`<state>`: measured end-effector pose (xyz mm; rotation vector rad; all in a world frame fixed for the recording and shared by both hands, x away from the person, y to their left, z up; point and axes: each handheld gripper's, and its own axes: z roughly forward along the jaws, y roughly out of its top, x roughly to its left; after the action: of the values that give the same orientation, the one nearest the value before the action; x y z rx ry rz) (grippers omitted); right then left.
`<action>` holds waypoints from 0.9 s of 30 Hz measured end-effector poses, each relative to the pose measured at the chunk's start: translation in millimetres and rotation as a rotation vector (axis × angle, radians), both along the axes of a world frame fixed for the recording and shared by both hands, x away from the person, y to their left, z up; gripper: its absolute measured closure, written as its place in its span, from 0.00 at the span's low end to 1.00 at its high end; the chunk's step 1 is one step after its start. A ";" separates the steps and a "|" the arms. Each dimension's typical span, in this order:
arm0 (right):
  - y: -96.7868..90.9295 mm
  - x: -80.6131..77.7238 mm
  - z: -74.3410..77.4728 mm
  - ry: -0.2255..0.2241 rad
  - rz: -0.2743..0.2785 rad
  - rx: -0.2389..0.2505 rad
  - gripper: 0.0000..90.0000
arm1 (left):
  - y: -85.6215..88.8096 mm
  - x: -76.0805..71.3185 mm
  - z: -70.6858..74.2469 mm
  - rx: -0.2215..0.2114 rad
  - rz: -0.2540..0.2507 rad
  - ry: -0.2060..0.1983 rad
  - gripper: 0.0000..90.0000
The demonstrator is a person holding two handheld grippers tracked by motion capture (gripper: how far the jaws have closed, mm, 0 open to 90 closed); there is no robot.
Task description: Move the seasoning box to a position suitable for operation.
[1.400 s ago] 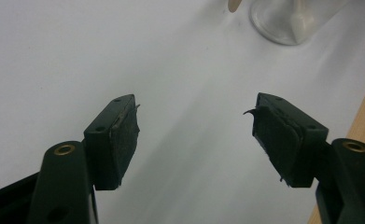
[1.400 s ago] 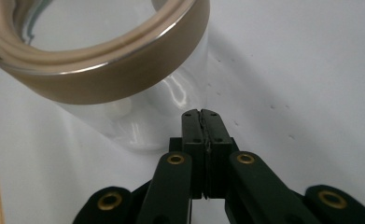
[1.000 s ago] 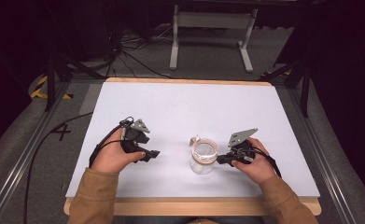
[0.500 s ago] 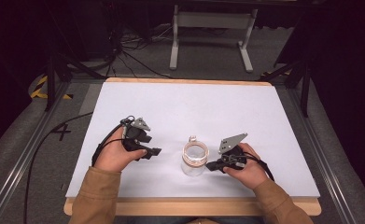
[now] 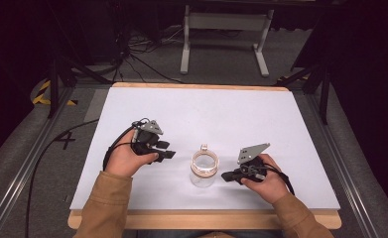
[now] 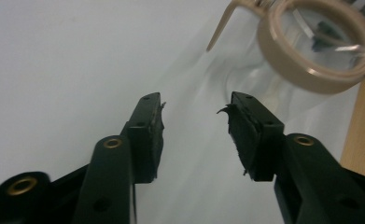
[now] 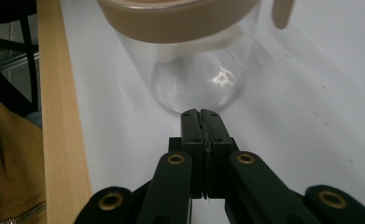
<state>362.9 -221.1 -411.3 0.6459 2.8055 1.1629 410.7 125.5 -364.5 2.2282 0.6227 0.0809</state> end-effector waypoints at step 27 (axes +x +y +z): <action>-46.9 -14.6 -0.5 -0.012 -0.153 0.041 1.00 | -34.2 24.3 4.3 -0.292 0.015 -0.051 0.94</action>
<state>348.3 -268.0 -411.8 0.8374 2.6735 1.1946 435.0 91.3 -360.2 1.9342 0.5838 0.0513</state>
